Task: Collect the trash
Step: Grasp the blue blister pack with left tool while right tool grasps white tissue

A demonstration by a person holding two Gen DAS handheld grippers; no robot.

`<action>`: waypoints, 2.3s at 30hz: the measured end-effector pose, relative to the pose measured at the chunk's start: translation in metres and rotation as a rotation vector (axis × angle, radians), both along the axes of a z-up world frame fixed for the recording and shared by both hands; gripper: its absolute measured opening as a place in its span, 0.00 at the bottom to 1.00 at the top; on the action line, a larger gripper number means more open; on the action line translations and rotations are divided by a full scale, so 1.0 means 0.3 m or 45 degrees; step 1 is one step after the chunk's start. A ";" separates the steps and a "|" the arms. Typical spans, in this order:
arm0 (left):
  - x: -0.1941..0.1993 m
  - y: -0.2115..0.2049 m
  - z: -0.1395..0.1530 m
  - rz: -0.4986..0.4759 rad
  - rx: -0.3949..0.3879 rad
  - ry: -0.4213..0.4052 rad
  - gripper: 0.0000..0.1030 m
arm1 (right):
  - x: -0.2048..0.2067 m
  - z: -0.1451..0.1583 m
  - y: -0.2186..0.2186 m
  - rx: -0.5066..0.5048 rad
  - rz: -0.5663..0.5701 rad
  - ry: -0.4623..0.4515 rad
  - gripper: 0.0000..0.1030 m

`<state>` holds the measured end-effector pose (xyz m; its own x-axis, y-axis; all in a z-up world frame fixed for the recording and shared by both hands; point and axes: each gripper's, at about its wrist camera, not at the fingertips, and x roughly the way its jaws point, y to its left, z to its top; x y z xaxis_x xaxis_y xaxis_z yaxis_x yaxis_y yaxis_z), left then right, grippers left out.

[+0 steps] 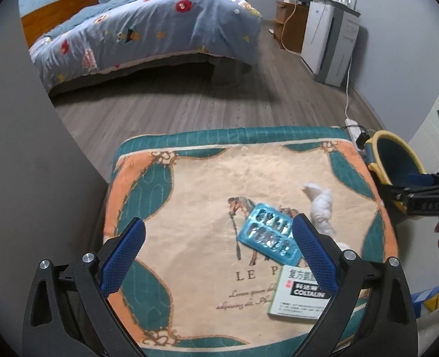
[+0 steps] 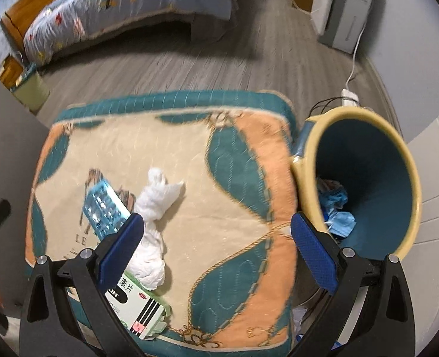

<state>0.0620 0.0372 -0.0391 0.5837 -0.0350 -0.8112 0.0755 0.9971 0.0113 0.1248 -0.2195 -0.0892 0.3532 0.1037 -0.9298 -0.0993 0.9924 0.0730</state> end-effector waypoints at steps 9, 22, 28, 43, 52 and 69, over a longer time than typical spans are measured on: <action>0.057 0.009 -0.085 -0.025 0.119 0.045 0.95 | 0.060 -0.118 0.084 0.073 -0.014 0.080 0.93; 0.101 -0.079 -0.277 -0.146 0.086 0.205 0.95 | 0.125 -0.251 0.185 0.290 0.066 0.237 0.36; 0.097 -0.191 -0.354 -0.290 0.090 0.242 0.95 | 0.131 -0.219 0.157 0.247 0.074 0.190 0.30; 0.194 -0.233 -0.444 -0.270 0.020 0.290 0.95 | 0.193 -0.138 -0.020 0.080 -0.019 0.034 0.30; 0.217 -0.231 -0.435 -0.309 0.030 0.270 0.95 | 0.181 -0.168 -0.011 0.033 0.027 0.048 0.37; 0.293 -0.206 -0.458 -0.363 0.024 0.272 0.92 | 0.164 -0.219 0.047 0.083 0.105 0.120 0.32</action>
<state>0.1499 -0.0245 -0.1765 0.3694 -0.1559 -0.9161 0.3531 0.9354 -0.0168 0.1741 -0.2055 -0.1550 0.2523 0.1904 -0.9487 -0.1704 0.9739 0.1501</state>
